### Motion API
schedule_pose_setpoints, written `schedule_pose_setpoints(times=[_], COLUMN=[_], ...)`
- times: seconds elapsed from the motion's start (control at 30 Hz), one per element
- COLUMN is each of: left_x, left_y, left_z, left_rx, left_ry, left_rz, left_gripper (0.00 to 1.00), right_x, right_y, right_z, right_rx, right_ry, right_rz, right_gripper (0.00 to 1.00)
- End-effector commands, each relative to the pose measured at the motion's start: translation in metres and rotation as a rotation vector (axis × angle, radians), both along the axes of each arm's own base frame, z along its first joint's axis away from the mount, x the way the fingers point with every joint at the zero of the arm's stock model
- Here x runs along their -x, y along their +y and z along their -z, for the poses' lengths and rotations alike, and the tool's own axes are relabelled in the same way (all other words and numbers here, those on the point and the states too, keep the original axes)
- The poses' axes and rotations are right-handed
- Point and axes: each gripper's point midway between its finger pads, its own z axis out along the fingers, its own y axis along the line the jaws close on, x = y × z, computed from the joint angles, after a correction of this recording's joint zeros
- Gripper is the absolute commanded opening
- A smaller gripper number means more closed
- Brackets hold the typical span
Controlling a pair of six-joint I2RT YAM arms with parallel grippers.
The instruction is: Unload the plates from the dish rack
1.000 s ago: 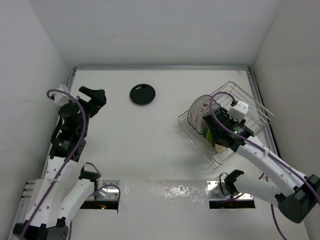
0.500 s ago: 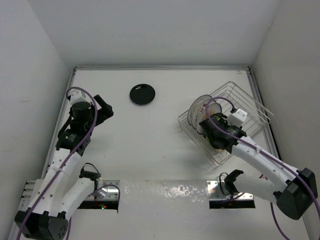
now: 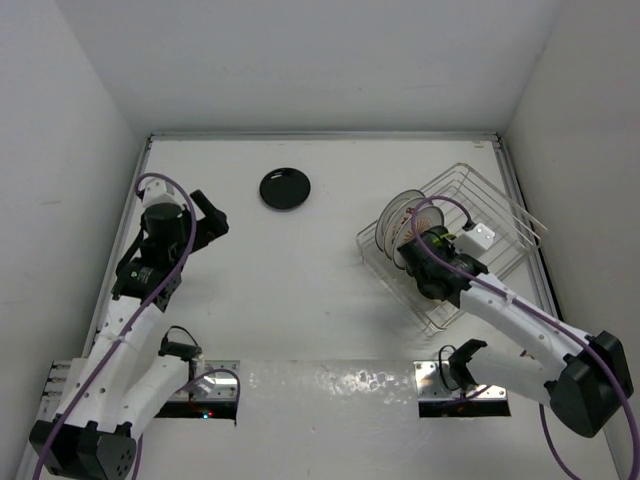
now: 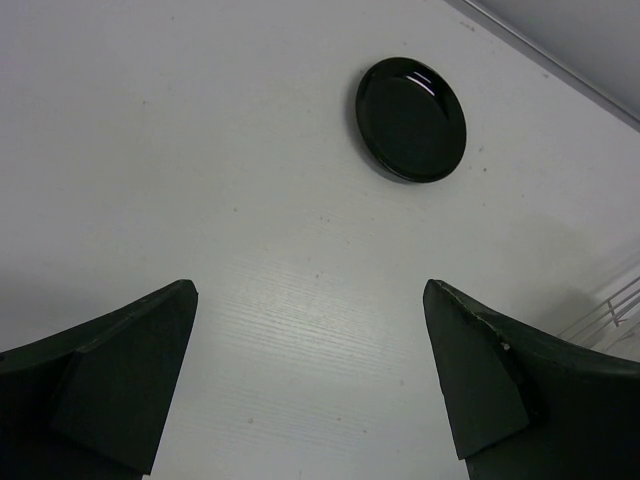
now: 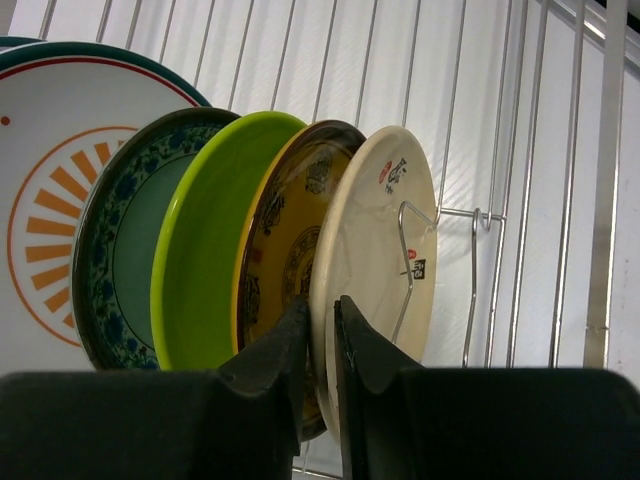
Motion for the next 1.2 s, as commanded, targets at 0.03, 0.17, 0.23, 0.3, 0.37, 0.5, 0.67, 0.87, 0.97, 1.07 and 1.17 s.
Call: schedule_pose_setpoints(times=[0.03,0.17,0.23,0.3,0.37,0.5,0.67,0.87,0.97,1.07,1.17], left_x=[-0.004,-0.004,-0.004,-0.004,-0.004,-0.005,-0.009,-0.007,-0.004,0.000,-0.001], left_y=[-0.004,-0.004,-0.004,-0.004,-0.005,-0.009,-0.028,-0.087,-0.113,-0.125,-0.125], left_z=[-0.006,-0.005,-0.005,-0.007,-0.008,-0.014,-0.037,-0.071,-0.081,-0.080,-0.071], left_rx=[-0.005,-0.004,-0.003,0.000,0.001,0.022,0.101,0.348,0.493,0.597,0.637], left_ry=[-0.024,-0.021,-0.021,-0.024,-0.024,-0.026,-0.071,-0.141,-0.141,-0.115,-0.088], left_rz=[0.027,0.023,0.022,0.023,0.024,0.041,0.113,0.358,0.466,0.501,0.468], left_gripper=[0.93,0.93,0.93,0.93,0.93,0.93,0.93,0.94,0.94,0.94,0.94], right_x=[-0.004,-0.009,-0.015,-0.020,-0.031,-0.048,-0.064,-0.058,-0.046,-0.038,-0.029], right_y=[-0.006,-0.005,0.000,0.003,0.012,0.036,0.082,0.186,0.235,0.275,0.310], right_z=[-0.025,-0.051,-0.068,-0.081,-0.109,-0.157,-0.207,-0.203,-0.197,-0.183,-0.171], right_rx=[0.001,-0.013,-0.034,-0.034,-0.027,0.011,0.156,0.550,0.820,0.983,1.092], right_ry=[-0.053,-0.097,-0.135,-0.149,-0.175,-0.197,-0.099,0.168,0.245,0.296,0.278], right_rz=[0.037,0.041,0.032,0.002,-0.067,-0.278,-0.681,-1.275,-1.441,-1.578,-1.665], right_gripper=[0.11,0.02,0.00,0.00,0.00,0.00,0.00,0.00,0.00,0.00,0.00])
